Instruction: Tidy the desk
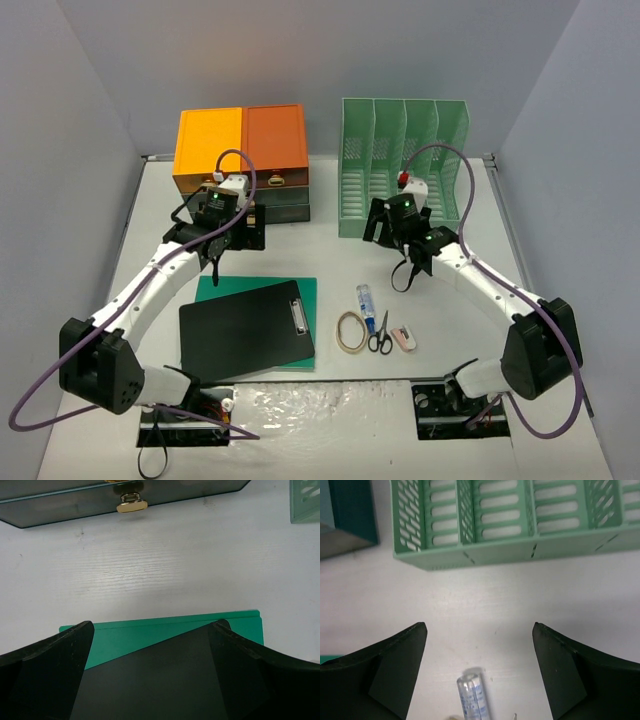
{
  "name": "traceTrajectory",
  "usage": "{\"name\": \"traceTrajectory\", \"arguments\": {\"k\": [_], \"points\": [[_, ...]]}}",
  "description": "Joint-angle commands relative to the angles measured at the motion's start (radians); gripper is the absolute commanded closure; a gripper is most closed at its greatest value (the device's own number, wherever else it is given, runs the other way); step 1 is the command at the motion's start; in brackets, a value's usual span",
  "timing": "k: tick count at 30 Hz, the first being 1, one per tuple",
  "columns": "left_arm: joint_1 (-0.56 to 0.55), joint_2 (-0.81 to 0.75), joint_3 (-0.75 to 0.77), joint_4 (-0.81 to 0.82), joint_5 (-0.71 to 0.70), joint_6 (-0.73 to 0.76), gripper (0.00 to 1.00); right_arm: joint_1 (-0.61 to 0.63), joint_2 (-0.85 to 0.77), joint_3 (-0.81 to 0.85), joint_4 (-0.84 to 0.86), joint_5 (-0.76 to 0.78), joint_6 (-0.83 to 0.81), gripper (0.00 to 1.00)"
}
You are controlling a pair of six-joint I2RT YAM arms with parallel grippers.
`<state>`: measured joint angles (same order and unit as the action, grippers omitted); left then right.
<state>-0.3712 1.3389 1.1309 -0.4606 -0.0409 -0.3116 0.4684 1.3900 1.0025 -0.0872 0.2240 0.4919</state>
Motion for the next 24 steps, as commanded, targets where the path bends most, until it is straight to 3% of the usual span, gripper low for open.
{"name": "traceTrajectory", "arguments": {"k": [1, 10, 24], "points": [[-0.034, -0.048, 0.001, 0.038, -0.008, -0.024, 0.03, 0.062, -0.055, -0.072, -0.084, 0.067, 0.099, 0.23], [-0.038, -0.053, -0.011, 0.044, -0.009, -0.014, 0.03, 0.155, -0.089, -0.138, -0.157, 0.115, 0.152, 0.29], [-0.037, -0.099, -0.031, -0.005, -0.106, -0.009, 0.03, 0.304, 0.05, 0.037, -0.146, 0.156, 0.137, 0.27]]}}
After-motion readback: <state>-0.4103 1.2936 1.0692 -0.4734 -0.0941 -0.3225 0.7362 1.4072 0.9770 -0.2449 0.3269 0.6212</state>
